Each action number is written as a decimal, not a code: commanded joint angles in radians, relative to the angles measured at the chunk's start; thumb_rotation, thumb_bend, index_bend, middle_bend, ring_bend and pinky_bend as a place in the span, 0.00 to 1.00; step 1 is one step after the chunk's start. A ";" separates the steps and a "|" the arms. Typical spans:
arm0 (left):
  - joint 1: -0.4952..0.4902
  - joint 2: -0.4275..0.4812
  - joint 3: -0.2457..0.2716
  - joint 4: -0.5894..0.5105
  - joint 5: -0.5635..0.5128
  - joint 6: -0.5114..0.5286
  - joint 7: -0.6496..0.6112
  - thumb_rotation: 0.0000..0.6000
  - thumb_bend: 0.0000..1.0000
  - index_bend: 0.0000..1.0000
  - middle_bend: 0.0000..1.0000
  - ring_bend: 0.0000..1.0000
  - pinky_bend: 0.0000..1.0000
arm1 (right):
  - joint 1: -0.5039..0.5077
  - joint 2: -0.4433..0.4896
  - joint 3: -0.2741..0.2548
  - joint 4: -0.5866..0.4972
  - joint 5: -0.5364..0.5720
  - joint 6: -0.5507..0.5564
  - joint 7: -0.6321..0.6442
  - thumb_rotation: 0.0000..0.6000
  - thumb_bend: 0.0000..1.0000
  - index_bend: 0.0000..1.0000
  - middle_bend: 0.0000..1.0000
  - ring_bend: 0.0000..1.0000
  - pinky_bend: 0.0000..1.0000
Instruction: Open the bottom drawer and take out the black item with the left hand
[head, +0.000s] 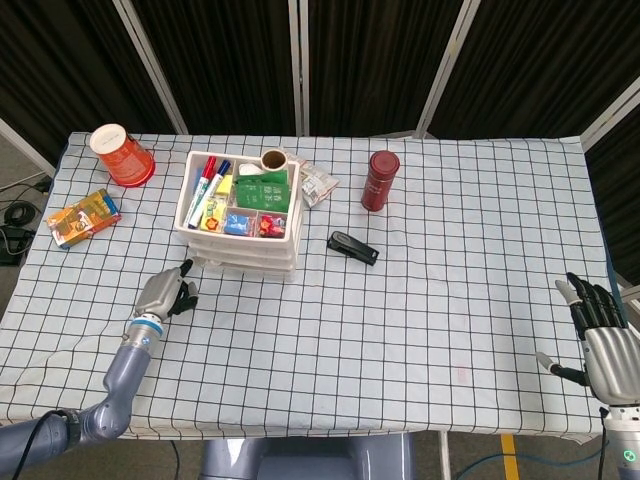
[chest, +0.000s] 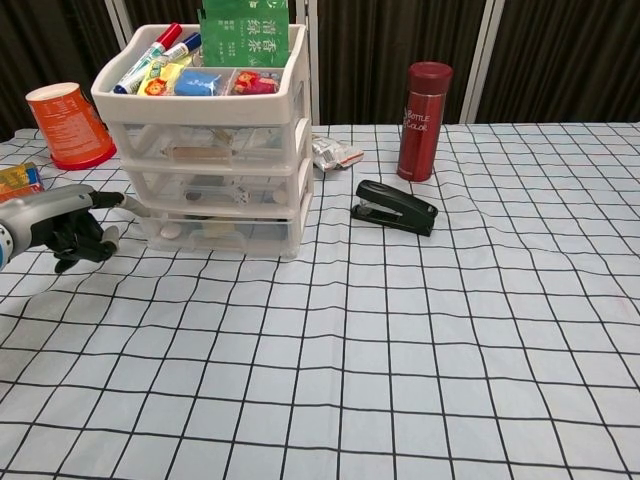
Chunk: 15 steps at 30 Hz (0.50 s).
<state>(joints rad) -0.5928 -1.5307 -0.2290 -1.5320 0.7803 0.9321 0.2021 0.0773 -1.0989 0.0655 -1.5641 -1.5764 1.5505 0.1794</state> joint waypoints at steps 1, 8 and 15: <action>-0.003 -0.001 0.002 -0.002 0.000 0.002 0.001 1.00 0.85 0.18 0.92 0.91 0.76 | 0.000 0.000 0.000 0.000 0.000 0.000 0.000 1.00 0.02 0.01 0.00 0.00 0.00; -0.019 -0.007 0.006 -0.003 -0.020 -0.005 0.015 1.00 0.85 0.20 0.92 0.91 0.76 | -0.001 0.001 -0.001 -0.001 -0.002 0.001 0.000 1.00 0.02 0.01 0.00 0.00 0.00; -0.029 -0.008 0.008 -0.011 -0.042 -0.003 0.024 1.00 0.85 0.33 0.92 0.91 0.76 | -0.001 0.002 0.000 -0.001 -0.003 0.003 0.003 1.00 0.02 0.01 0.00 0.00 0.00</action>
<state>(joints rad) -0.6217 -1.5388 -0.2206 -1.5424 0.7385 0.9291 0.2260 0.0763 -1.0968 0.0652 -1.5652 -1.5789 1.5535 0.1822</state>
